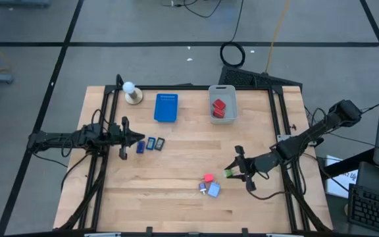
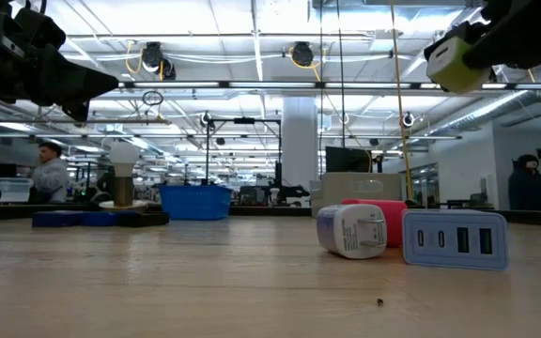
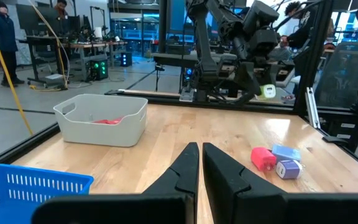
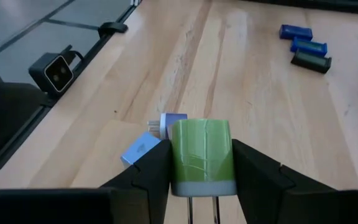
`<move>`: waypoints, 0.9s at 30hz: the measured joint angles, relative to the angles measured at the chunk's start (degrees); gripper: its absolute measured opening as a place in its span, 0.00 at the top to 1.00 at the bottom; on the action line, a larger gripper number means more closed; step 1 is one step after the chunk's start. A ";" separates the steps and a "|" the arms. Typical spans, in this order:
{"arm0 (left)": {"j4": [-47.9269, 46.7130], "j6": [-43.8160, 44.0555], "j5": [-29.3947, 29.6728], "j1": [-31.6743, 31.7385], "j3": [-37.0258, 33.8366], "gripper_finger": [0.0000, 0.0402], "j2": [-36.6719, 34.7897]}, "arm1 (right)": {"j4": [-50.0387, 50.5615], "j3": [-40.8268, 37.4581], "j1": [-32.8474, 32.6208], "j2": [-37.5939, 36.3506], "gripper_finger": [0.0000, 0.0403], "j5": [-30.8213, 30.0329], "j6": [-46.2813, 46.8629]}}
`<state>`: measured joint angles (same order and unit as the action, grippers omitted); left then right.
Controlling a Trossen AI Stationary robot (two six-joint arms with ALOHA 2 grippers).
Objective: Pick & Place Office items
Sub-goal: Put the green charger adapter into the gray bin
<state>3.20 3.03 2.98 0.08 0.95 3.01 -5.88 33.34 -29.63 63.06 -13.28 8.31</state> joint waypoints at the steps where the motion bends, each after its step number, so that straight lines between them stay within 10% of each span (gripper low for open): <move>1: 0.00 0.00 -0.02 -0.02 0.00 0.95 -0.02 | 0.49 0.00 0.00 -0.50 0.65 0.02 -0.01; 27: 0.00 0.00 -0.01 0.00 -0.01 0.95 -0.01 | 6.96 -0.04 0.13 -6.27 0.66 6.03 -1.95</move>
<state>3.20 3.03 2.97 0.07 0.94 3.00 1.08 33.30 -29.50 56.80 -7.25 6.36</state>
